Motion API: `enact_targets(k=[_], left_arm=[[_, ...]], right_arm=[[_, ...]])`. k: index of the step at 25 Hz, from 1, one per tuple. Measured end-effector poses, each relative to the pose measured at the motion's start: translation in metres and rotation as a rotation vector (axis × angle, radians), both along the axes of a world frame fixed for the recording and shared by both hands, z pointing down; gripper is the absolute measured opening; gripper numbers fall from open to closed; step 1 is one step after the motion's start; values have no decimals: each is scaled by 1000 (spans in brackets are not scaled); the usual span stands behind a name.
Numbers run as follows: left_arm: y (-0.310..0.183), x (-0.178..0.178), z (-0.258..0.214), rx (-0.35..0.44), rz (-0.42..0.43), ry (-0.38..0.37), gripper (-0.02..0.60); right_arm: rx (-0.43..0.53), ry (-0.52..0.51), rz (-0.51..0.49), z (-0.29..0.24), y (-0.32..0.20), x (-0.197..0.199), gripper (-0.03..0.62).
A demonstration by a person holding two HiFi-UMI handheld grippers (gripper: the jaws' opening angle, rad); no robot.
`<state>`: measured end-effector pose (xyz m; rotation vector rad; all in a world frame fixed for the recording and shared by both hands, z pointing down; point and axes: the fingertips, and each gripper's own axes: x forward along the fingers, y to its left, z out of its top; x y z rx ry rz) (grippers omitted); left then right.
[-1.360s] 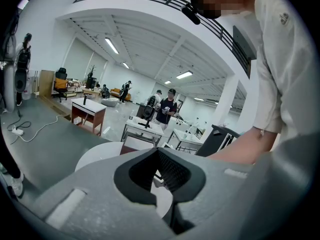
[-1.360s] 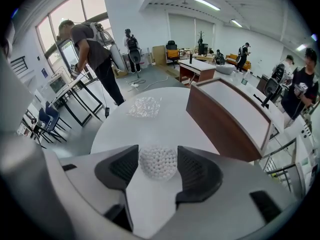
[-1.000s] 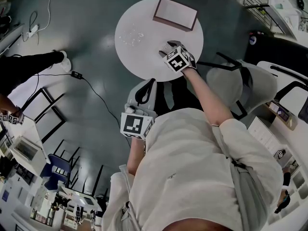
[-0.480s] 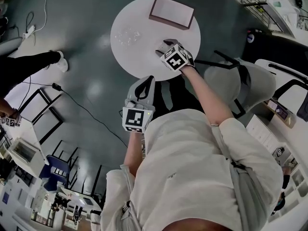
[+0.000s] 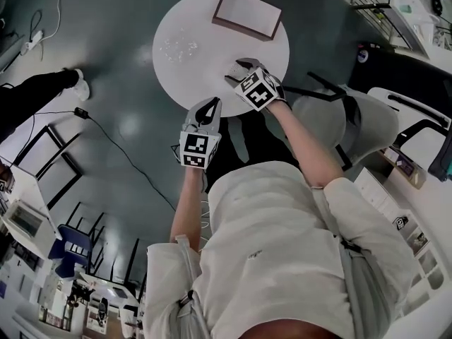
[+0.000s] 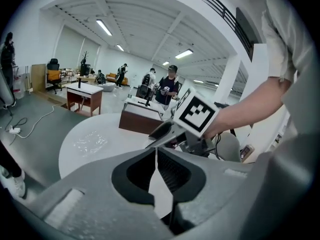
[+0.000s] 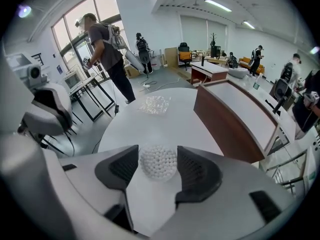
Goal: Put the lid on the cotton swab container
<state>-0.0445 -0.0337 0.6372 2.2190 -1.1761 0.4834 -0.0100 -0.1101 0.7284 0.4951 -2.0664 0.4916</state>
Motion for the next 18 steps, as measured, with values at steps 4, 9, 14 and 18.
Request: enact_targets(k=[4,9,14,18], left_arm=[[-7,11,47,-30,49,-54,76],[-18,27,80,-23,118,-156,232],[-35,35,79,53,143,-253,293],[-46,40,67,157,160,-366,333]], right_arm=[[3,-23,-6,-6,-1,2,249],[10,-57,1,-19,-3,5,249],[-1,-112,17,-44,-7,5,249],[-32,-145,-15,-64,0,5,249]])
